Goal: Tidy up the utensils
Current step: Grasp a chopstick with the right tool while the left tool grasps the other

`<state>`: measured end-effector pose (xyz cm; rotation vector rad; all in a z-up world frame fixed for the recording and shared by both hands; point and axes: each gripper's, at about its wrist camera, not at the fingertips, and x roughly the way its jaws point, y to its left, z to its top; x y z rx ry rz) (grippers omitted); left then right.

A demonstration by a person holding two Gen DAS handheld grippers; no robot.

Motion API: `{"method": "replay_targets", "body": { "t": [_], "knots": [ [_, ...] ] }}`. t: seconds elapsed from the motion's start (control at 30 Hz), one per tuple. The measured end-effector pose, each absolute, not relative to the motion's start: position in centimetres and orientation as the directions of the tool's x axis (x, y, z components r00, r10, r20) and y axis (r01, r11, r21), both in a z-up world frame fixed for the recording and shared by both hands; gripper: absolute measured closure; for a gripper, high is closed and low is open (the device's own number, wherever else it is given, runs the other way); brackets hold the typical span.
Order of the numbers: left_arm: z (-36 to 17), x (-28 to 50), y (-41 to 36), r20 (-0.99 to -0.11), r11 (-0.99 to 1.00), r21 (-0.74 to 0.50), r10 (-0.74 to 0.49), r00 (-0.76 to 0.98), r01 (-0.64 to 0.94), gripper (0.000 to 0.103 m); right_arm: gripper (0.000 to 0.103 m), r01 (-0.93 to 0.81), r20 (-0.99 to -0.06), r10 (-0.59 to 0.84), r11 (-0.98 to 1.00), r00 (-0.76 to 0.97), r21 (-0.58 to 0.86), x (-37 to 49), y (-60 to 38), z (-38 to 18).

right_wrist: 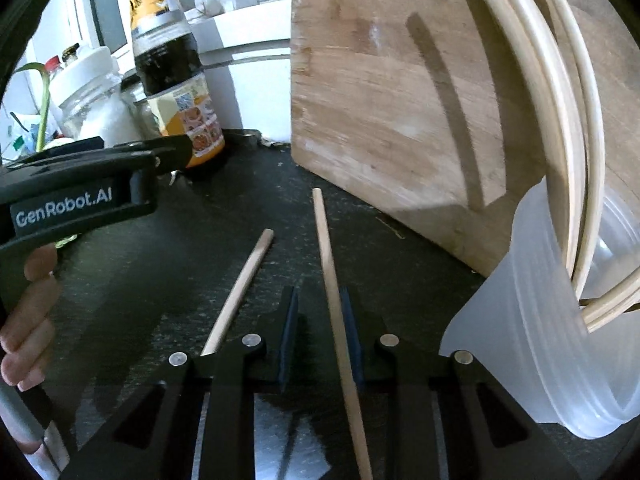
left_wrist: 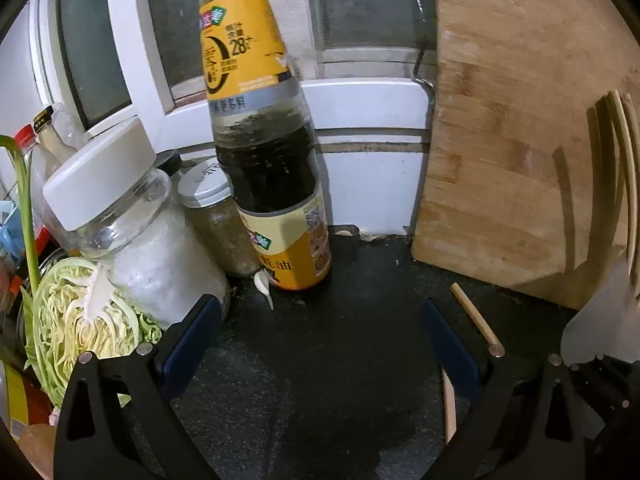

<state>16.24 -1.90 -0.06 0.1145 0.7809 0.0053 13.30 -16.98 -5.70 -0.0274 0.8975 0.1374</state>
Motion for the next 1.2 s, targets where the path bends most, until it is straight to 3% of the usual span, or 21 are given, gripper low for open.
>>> {"method": "replay_targets", "body": {
  "t": [0.17, 0.3, 0.5, 0.6, 0.67, 0.77, 0.97, 1.2],
  "knots": [
    [-0.5, 16.6, -1.9, -0.735, 0.996, 0.061, -0.002, 0.678, 0.069, 0.004, 0.079, -0.120, -0.785, 0.083, 0.993, 0.614, 0.011, 13.5, -17.0, -6.0],
    [-1.3, 17.2, -1.8, -0.770, 0.996, 0.026, -0.034, 0.637, 0.085, 0.004, 0.094, -0.131, -0.797, 0.092, 0.991, 0.597, 0.017, 13.8, -16.9, -6.5],
    [-2.9, 17.9, -2.6, -0.819, 0.987, -0.037, -0.118, 0.562, 0.154, 0.005, 0.095, -0.137, -0.801, 0.115, 0.990, 0.587, 0.042, 13.9, -16.8, -6.6],
    [-3.4, 18.0, -3.3, -0.835, 0.975, -0.068, -0.172, 0.523, 0.212, 0.026, 0.095, -0.111, -0.784, 0.115, 0.992, 0.610, 0.059, 13.4, -17.4, -5.8],
    [-3.8, 17.9, -3.9, -0.845, 0.970, -0.063, -0.177, 0.504, 0.235, 0.047, 0.095, -0.102, -0.772, 0.122, 0.992, 0.624, 0.075, 13.0, -17.9, -5.1],
    [-4.2, 17.8, -4.4, -0.851, 0.965, -0.063, -0.185, 0.491, 0.256, 0.060, 0.095, -0.094, -0.754, 0.148, 0.989, 0.640, 0.114, 12.7, -18.5, -4.3],
    [-4.6, 17.4, -4.9, -0.856, 0.956, -0.081, -0.211, 0.472, 0.281, 0.075, 0.095, -0.116, -0.718, 0.194, 0.981, 0.668, 0.157, 11.7, -18.5, -3.1],
    [-5.0, 17.4, -5.3, -0.860, 0.948, -0.104, -0.238, 0.452, 0.301, 0.076, 0.095, -0.115, -0.642, 0.241, 0.966, 0.728, 0.233, 10.0, -19.7, -0.9]
  ]
}}
